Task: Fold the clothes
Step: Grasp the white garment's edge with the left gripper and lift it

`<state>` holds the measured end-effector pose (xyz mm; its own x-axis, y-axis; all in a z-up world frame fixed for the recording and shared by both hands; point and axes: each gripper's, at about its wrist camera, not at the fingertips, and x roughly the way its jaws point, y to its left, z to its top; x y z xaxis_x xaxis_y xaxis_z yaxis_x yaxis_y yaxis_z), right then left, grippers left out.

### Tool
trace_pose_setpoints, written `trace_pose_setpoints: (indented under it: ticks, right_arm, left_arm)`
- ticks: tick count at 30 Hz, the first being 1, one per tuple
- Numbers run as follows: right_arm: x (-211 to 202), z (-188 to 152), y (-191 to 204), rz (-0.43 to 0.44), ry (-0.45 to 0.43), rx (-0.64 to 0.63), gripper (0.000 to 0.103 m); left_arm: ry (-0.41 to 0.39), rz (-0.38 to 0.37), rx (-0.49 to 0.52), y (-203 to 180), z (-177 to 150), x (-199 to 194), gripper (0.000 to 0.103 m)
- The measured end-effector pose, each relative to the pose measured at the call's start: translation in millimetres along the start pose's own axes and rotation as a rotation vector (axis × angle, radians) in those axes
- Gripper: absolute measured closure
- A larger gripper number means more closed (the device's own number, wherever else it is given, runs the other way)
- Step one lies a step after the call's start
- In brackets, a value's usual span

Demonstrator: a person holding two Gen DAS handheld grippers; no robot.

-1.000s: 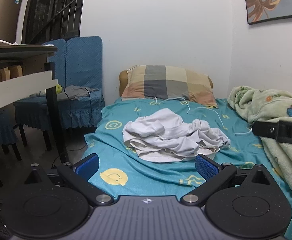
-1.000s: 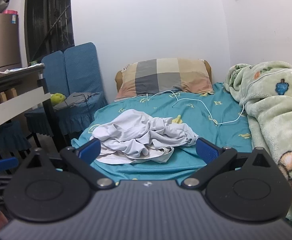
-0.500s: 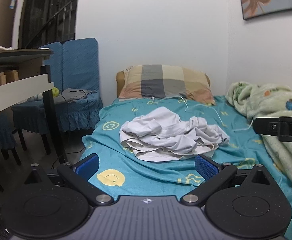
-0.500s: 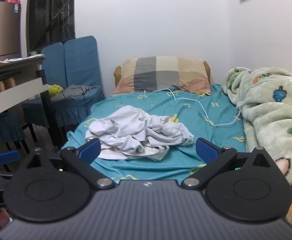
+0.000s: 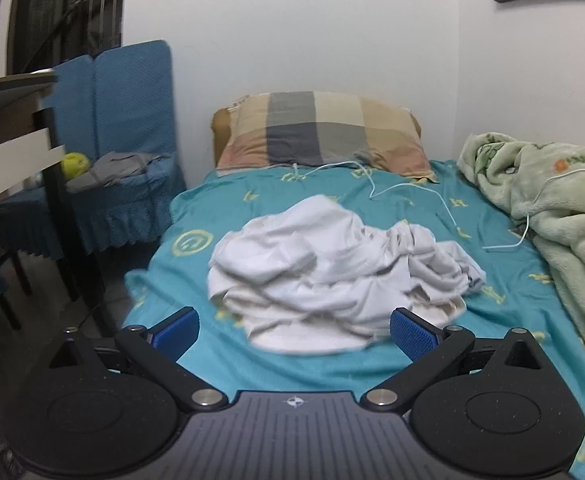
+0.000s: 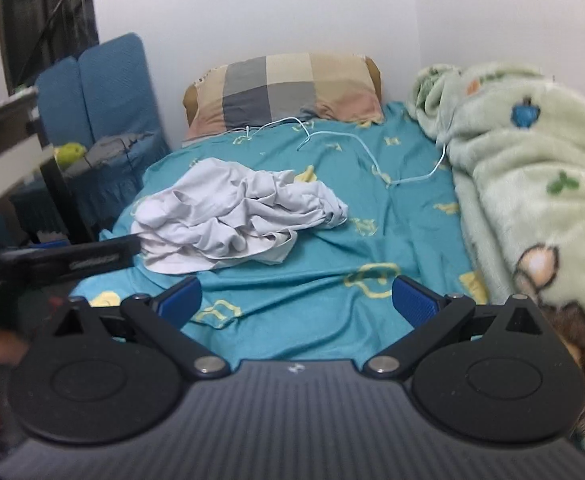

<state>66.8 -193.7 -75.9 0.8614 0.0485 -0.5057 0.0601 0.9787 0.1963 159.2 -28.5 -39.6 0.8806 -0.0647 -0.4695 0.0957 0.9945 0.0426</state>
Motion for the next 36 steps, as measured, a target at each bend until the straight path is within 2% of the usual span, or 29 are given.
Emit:
trace_pose_setpoints:
  ticks: [6, 12, 15, 18, 20, 22, 23, 27, 31, 33, 36]
  right_arm:
    - [9.3, 0.6, -0.4, 0.085, 0.039, 0.08, 0.0]
    - [25.5, 1.7, -5.7, 0.107, 0.059, 0.137, 0.0]
    - [35.2, 1.9, -7.0, 0.118, 0.069, 0.156, 0.0]
    - [43.8, 0.8, -5.9, 0.139, 0.08, 0.161, 0.0]
    - [50.9, 0.8, -4.8, 0.14, 0.09, 0.153, 0.0]
    - [56.1, 1.6, -4.6, 0.135, 0.09, 0.15, 0.0]
    - [57.0, 2.4, -5.2, 0.129, 0.084, 0.153, 0.0]
    - [52.3, 4.6, -8.5, 0.121, 0.051, 0.16, 0.0]
    - [39.4, 9.8, -12.3, 0.106, 0.0, 0.158, 0.0]
    - [31.9, 13.1, -15.5, 0.098, -0.022, 0.16, 0.0]
    - [25.6, 13.2, -18.7, 0.104, -0.014, 0.174, 0.0]
  left_arm:
    - [-0.014, -0.03, 0.026, -6.0, 4.5, 55.0, 0.003]
    - [-0.004, -0.02, 0.028, -0.6, 14.8, 114.1, 0.015]
    - [0.021, 0.014, 0.056, -0.2, 18.6, 146.4, 0.034]
    - [0.065, 0.005, 0.12, -3.0, 19.1, 172.9, 0.055]
    - [0.07, 0.001, 0.163, -5.7, 19.5, 178.8, 0.078]
    - [0.029, 0.002, 0.172, -6.6, 21.8, 170.3, 0.094]
    - [-0.013, 0.003, 0.166, -5.9, 23.9, 159.7, 0.095]
    - [-0.13, -0.053, 0.141, -0.8, 36.4, 100.5, 0.096]
    - [-0.202, -0.103, 0.128, -0.5, 40.3, 26.9, 0.097]
    - [-0.223, -0.128, 0.105, -0.8, 35.8, -11.4, 0.097]
    - [-0.213, -0.167, 0.058, -1.5, 18.3, -67.4, 0.097]
